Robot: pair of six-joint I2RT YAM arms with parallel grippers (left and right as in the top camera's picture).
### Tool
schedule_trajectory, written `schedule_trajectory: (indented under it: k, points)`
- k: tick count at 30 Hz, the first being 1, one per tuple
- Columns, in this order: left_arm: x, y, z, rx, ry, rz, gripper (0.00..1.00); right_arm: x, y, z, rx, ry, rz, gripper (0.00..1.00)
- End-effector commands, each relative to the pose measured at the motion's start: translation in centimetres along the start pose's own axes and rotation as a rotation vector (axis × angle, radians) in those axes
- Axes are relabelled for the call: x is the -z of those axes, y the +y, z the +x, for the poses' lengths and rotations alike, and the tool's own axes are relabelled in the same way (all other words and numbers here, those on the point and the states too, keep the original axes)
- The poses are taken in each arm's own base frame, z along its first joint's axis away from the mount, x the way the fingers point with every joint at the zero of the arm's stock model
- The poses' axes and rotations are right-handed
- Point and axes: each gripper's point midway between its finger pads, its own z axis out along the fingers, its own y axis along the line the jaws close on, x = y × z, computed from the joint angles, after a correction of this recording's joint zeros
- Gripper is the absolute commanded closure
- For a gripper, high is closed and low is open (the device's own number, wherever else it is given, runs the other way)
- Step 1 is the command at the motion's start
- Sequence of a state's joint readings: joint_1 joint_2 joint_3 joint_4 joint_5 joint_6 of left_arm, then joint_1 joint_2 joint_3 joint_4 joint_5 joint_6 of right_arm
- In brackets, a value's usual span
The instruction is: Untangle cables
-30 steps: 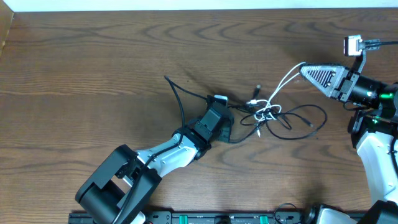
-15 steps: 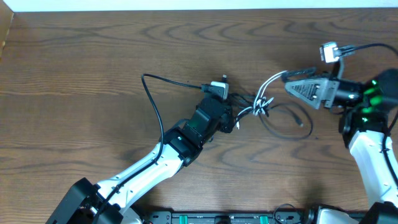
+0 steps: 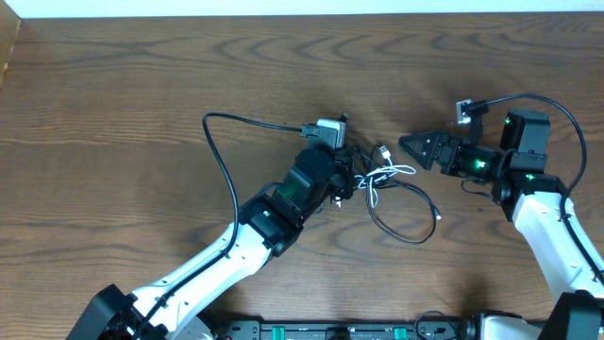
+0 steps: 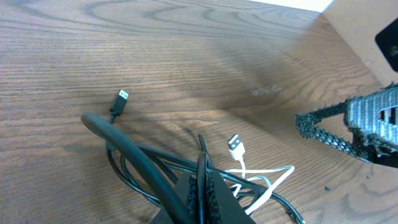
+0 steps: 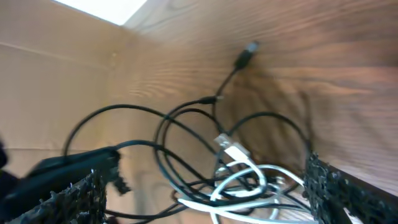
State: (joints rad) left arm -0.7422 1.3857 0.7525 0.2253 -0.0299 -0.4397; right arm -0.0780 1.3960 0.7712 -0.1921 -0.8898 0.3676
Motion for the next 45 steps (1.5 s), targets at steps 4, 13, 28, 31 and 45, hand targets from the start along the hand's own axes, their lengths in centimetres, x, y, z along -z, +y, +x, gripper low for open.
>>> schedule_trajectory:
  k: [4, 13, 28, 31, 45]
  points:
    - [0.4, -0.3, -1.2, -0.018, -0.03, -0.004, 0.54, 0.0, -0.5, 0.6, 0.046, 0.018, 0.042, 0.02]
    - [1.7, -1.2, -3.7, 0.012, -0.084, 0.01, 0.02, 0.1, -1.5, 1.7, -0.008, 0.052, 0.089, 0.01]
    - [-0.7, 6.6, -1.0, 0.495, -0.087, -0.308, 0.02, 1.9, -6.0, 5.1, -0.115, 0.149, 0.327, 0.01]
    - [1.8, 13.4, 0.6, 0.483, -0.064, -0.586, 0.02, 2.1, -6.6, 5.5, -0.118, 0.16, 0.363, 0.01]
    - [14.1, 11.4, -11.6, 0.474, -0.354, -0.459, 0.02, 2.2, -7.0, 5.3, -0.103, 0.156, 0.383, 0.01]
